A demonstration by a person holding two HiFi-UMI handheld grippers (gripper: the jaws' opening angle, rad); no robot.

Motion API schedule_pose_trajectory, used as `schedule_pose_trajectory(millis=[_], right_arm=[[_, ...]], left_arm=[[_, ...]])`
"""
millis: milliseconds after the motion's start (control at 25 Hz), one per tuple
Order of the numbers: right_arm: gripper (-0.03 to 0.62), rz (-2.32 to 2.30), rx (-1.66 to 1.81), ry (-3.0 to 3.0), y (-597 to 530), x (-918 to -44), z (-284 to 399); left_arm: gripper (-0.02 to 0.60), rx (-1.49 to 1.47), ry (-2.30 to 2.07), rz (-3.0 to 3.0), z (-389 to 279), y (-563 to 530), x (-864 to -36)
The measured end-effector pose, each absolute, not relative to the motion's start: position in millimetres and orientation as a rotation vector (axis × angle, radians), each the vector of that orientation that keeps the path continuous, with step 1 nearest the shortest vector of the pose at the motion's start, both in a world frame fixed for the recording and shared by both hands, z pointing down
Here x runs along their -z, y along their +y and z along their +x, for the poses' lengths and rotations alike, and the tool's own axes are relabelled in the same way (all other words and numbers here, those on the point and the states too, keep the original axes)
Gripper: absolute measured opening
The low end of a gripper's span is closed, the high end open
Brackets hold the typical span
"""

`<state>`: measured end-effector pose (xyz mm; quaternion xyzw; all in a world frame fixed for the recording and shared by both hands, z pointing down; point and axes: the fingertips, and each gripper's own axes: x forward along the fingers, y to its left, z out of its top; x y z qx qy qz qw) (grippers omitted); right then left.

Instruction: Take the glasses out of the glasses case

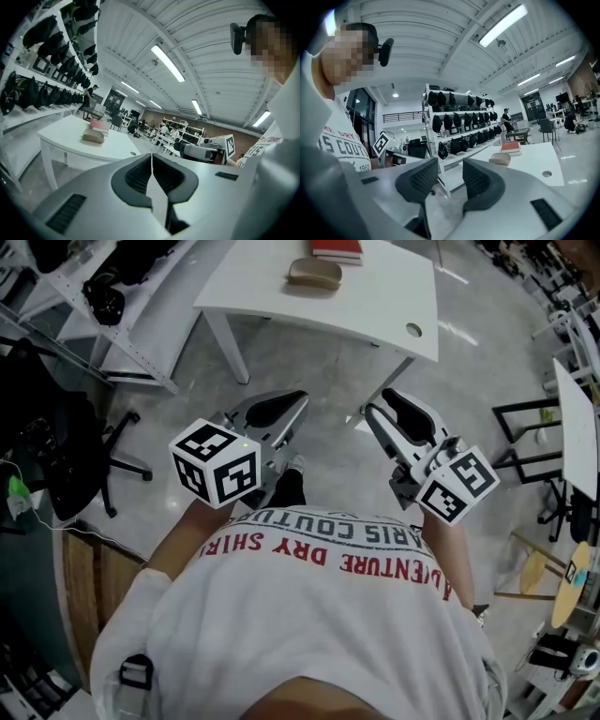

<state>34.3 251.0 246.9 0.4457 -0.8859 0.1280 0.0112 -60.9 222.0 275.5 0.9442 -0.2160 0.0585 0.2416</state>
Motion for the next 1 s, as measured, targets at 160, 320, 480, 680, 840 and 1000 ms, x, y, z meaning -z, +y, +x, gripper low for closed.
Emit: schedule_pose_trajectory(millis=[160, 320, 480, 680, 840, 1000], right_arm=[[0.165, 1.444, -0.427, -2.738, 201.1, -248.8, 52.9], [0.175, 1.484, -0.448, -2.704, 150.1, -252.9, 68.0], [0.181, 1.491, -0.472, -2.685, 99.9, -260.0, 74.3], [0.196, 1.501, -0.484, -2.669, 51.6, -267.9, 83.7], [0.199, 1.511, -0.480, -2.655, 26.5, -268.8, 87.3], [0.213, 1.505, -0.476, -2.632, 11.2, -274.0, 87.2]], left_arm=[[0.031, -0.182, -0.576, 2.579, -46.8, 172.9, -275.6], [0.031, -0.204, -0.564, 2.560, -36.1, 120.5, -280.6], [0.031, -0.232, -0.547, 2.553, -28.8, 67.4, -289.2], [0.031, -0.254, -0.540, 2.541, -16.9, 12.2, -301.1], [0.032, -0.260, -0.529, 2.552, -12.7, -15.4, -303.5], [0.031, -0.266, -0.537, 2.541, -13.9, -34.2, -312.6]])
